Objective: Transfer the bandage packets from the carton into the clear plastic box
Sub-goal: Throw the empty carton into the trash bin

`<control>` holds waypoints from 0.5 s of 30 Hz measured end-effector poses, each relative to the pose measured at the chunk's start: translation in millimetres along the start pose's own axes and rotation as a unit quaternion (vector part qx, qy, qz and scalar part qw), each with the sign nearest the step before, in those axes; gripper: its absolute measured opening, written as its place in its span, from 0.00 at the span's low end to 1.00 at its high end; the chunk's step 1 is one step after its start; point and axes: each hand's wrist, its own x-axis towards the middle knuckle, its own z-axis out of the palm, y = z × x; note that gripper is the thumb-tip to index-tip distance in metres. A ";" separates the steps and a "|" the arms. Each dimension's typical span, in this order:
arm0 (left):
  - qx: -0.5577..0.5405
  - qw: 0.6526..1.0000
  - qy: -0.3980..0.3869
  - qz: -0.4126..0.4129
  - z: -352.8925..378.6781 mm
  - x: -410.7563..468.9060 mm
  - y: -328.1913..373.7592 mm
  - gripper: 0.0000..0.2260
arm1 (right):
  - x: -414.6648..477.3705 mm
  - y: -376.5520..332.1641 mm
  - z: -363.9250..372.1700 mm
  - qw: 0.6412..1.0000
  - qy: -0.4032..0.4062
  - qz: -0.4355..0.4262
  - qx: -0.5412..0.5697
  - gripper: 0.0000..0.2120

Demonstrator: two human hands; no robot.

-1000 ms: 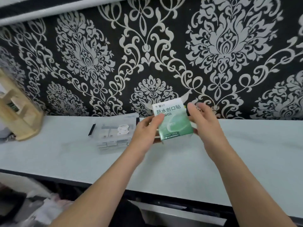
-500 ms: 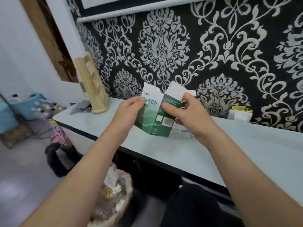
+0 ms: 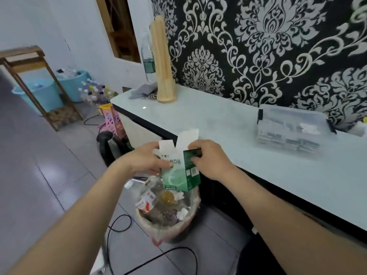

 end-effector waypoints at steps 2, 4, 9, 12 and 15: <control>0.015 1.000 0.011 -0.001 5.9 11.7 -15.4 0.16 | 7.2 12.0 22.4 0.999 -0.003 0.040 0.001 0.21; 0.042 0.999 0.018 -0.010 13.8 25.5 -32.0 0.13 | 13.8 23.5 46.6 0.997 -0.010 0.071 0.019 0.26; 0.296 0.945 0.112 -0.082 36.4 51.5 -76.7 0.23 | 19.6 51.8 98.5 0.991 -0.081 0.105 0.003 0.43; 0.396 0.900 0.178 -0.030 56.5 60.7 -95.6 0.22 | 15.8 69.0 110.2 0.980 -0.145 0.125 -0.053 0.37; 0.448 0.889 0.091 0.011 77.3 71.7 -102.3 0.17 | 7.7 77.7 113.1 0.973 -0.194 0.120 -0.035 0.30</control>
